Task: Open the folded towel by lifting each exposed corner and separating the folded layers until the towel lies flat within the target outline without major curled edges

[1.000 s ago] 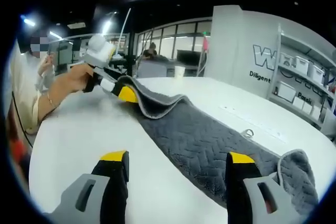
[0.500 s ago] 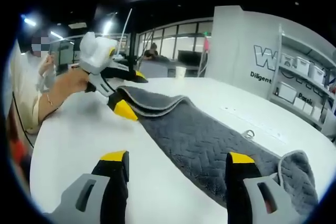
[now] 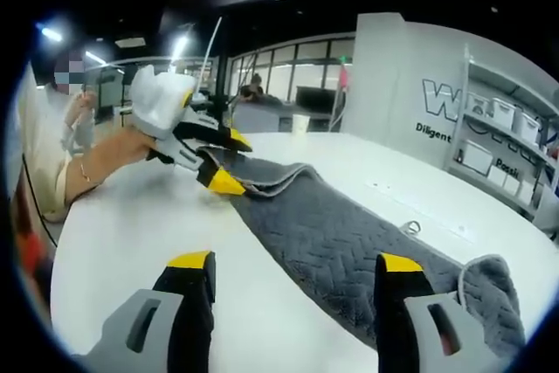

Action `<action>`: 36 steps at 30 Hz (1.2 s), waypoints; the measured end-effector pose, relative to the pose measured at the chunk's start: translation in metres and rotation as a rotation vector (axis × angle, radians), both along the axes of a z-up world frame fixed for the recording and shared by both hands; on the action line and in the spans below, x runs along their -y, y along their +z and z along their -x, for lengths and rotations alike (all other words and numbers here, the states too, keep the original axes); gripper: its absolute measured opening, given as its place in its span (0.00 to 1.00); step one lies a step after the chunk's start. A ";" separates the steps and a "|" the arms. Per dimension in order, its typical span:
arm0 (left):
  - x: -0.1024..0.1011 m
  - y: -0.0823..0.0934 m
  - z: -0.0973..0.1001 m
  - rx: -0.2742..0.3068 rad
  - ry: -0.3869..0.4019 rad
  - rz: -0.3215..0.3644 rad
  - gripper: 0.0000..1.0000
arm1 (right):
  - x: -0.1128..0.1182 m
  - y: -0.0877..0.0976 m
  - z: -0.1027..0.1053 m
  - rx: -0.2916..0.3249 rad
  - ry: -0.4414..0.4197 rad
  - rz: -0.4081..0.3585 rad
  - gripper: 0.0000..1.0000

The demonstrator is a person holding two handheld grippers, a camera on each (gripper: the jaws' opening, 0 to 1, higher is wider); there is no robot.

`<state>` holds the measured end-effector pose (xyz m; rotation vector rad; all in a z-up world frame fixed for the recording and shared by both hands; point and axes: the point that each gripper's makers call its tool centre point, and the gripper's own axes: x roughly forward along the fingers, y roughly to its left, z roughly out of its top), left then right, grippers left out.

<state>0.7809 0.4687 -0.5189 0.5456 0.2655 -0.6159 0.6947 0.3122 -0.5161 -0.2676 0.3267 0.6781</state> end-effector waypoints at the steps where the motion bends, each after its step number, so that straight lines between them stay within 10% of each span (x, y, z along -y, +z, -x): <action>1: 0.000 0.001 0.000 0.002 -0.003 0.009 0.26 | 0.000 0.000 0.000 0.000 -0.001 -0.001 0.72; 9: 0.000 0.007 -0.001 0.017 -0.012 0.046 0.07 | 0.002 0.002 -0.001 0.003 -0.006 -0.003 0.72; 21: -0.043 0.031 -0.023 0.141 0.147 0.036 0.05 | 0.002 0.002 -0.002 0.002 -0.007 -0.005 0.71; 36: -0.083 0.028 -0.083 0.125 0.280 -0.073 0.06 | 0.008 0.007 -0.004 0.010 -0.025 -0.017 0.72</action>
